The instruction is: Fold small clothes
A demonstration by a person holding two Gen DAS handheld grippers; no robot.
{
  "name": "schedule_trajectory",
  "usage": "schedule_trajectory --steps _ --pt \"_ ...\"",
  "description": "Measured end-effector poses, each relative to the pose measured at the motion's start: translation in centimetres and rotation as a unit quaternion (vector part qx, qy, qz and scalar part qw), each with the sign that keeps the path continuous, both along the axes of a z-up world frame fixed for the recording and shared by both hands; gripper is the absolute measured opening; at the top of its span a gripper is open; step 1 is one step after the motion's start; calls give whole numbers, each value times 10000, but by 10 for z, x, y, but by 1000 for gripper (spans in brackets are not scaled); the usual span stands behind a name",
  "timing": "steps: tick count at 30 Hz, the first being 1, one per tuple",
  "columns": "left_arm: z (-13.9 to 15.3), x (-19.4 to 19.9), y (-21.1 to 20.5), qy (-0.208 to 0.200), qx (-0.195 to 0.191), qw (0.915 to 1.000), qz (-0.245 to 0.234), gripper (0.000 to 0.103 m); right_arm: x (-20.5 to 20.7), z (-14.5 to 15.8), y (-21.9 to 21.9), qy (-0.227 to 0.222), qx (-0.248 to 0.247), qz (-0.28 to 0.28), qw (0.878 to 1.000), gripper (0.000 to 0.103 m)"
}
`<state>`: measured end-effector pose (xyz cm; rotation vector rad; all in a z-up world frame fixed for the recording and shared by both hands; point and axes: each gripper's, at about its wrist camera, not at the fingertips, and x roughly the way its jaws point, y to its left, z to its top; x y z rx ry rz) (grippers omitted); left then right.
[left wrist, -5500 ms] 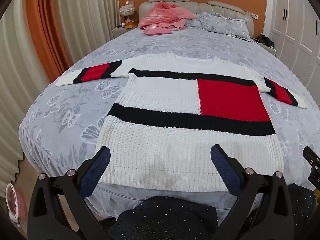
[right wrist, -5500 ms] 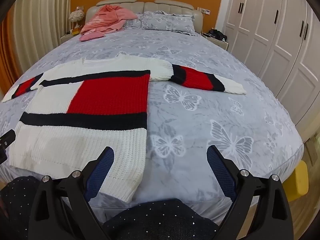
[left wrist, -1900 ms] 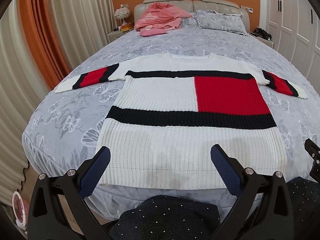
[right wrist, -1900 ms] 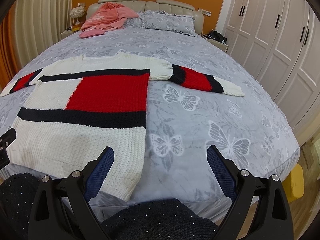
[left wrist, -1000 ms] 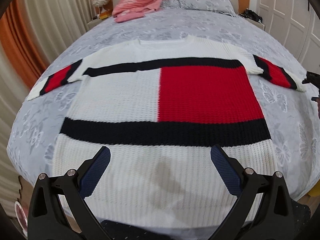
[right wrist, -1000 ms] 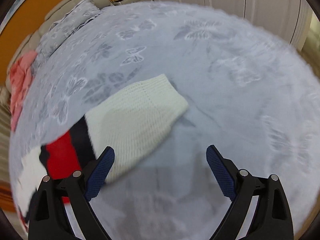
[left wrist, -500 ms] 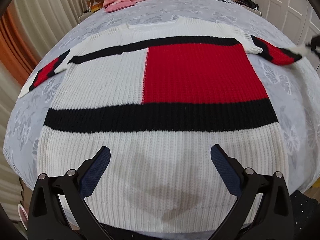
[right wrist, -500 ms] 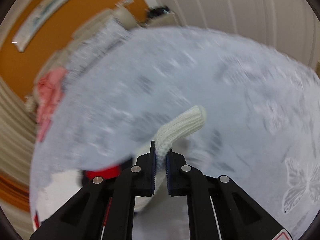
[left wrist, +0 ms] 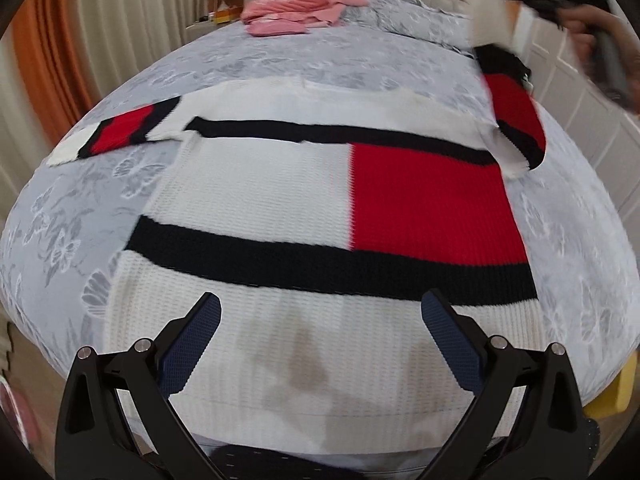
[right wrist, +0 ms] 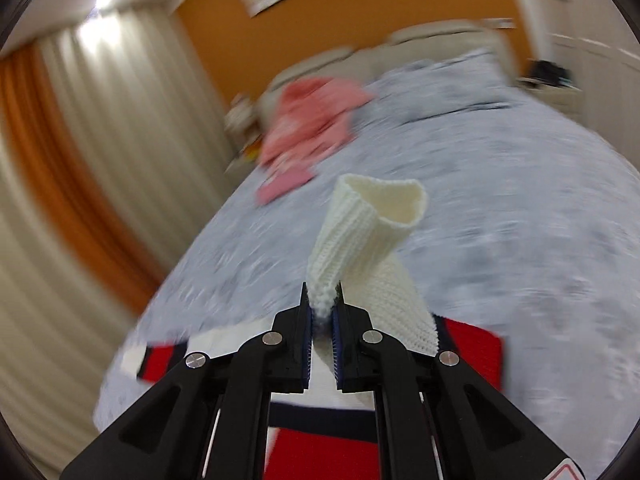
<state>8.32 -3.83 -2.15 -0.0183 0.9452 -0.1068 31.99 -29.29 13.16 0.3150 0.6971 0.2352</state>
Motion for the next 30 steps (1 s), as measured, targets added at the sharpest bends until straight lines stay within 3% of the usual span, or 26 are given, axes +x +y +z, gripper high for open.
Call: schedule_trajectory --steps 4,8,10,11,13,14,16,18,20,22,25,26,28,29,30 --pt "2 9 31 18 -46 9998 212 98 38 -74 109 715 -348 651 9947 8" --pt "3 30 56 33 -194 9992 339 98 39 -140 164 1429 -884 1122 9794 20" --pt "6 50 65 0 -437 9983 373 98 24 -150 169 1443 -1212 1125 9756 26" --pt "7 62 68 -13 -543 9977 398 98 15 -144 163 1343 -1166 1076 9782 31" --pt "7 94 71 -39 -839 9957 398 98 -18 -125 123 865 -973 664 9893 69" --pt "6 108 71 -38 -914 9950 411 98 -32 -121 107 668 -1020 380 9918 73" --pt "-1 147 65 10 -1057 9934 452 98 -65 -121 57 545 -1238 -192 9906 75" --pt "-10 181 62 139 -1178 9915 532 98 -93 -136 12 778 -1477 -676 9836 75" --pt "-26 220 58 388 -1308 9880 719 98 -111 -153 -24 1080 -1419 -954 9793 75" --pt "-46 252 56 670 -1562 9814 898 98 -120 -177 -56 1469 -1197 -1144 9752 75" --pt "-74 277 58 1139 -1922 9649 1381 95 -114 -201 -78 1623 -872 -1271 9746 75" --pt "-72 279 57 1026 -1899 9655 1458 92 -111 -204 -78 1624 -789 -1263 9754 74" --pt "-64 284 46 849 -1737 9733 1239 43 -97 -215 -78 1640 -555 -1168 9780 61" --pt "-63 288 43 895 -1714 9748 1111 9 -90 -219 -71 1644 -537 -1137 9783 51" --pt "-58 291 42 826 -1736 9756 1058 8 -81 -220 -70 1647 -521 -1135 9784 28"
